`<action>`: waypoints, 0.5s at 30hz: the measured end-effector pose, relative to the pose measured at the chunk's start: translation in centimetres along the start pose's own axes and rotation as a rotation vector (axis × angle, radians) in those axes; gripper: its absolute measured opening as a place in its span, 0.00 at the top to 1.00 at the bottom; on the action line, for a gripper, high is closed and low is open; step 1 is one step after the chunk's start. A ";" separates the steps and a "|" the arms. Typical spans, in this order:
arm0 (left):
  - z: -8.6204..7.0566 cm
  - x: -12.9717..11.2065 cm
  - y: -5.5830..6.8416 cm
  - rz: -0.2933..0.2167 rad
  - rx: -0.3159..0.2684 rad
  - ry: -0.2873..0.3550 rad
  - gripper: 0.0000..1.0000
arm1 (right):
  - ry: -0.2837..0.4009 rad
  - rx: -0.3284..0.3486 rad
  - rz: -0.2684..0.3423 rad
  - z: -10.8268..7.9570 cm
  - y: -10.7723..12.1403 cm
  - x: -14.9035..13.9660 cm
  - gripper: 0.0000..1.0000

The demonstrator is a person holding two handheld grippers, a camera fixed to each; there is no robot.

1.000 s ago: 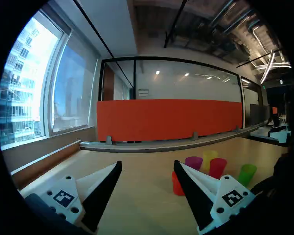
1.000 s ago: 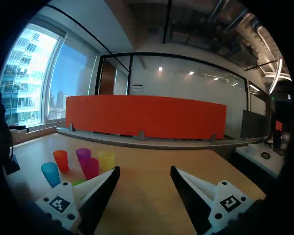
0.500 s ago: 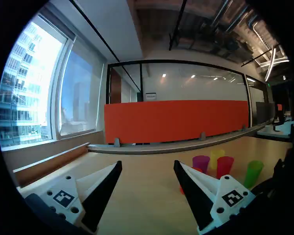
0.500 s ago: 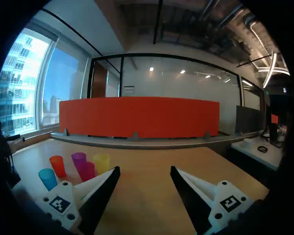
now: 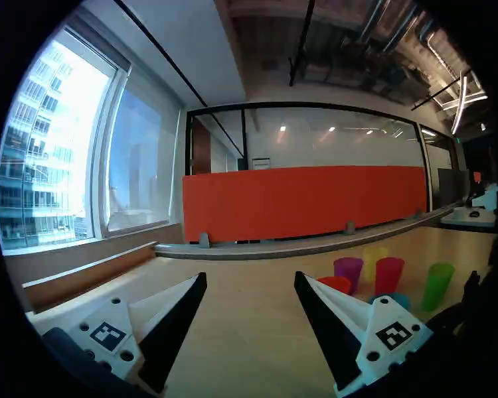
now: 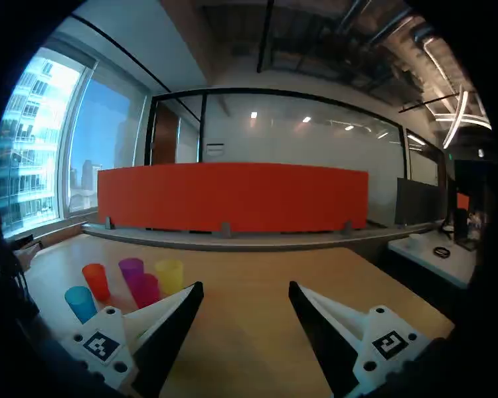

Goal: Pour water

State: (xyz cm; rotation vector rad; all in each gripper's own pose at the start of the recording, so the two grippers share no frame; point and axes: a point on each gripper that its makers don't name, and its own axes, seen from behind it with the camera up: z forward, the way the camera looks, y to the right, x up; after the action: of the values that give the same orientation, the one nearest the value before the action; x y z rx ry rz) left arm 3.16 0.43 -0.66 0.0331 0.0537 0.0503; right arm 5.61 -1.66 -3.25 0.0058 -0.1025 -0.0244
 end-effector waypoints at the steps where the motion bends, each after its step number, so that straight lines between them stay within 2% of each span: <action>1: 0.0 -0.2 -0.1 -0.001 0.002 -0.001 0.02 | -0.001 -0.002 -0.002 0.0 0.0 0.0 0.00; 15: 0.0 -1.1 -0.7 -0.034 0.004 0.004 0.02 | 0.000 -0.013 -0.012 -0.2 -0.3 0.8 0.00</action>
State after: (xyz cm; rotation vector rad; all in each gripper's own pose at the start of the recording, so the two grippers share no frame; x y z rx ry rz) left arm 2.08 -0.32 -0.63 0.0358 0.0582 0.0159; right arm 6.39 -2.02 -3.38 -0.0063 -0.1022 -0.0368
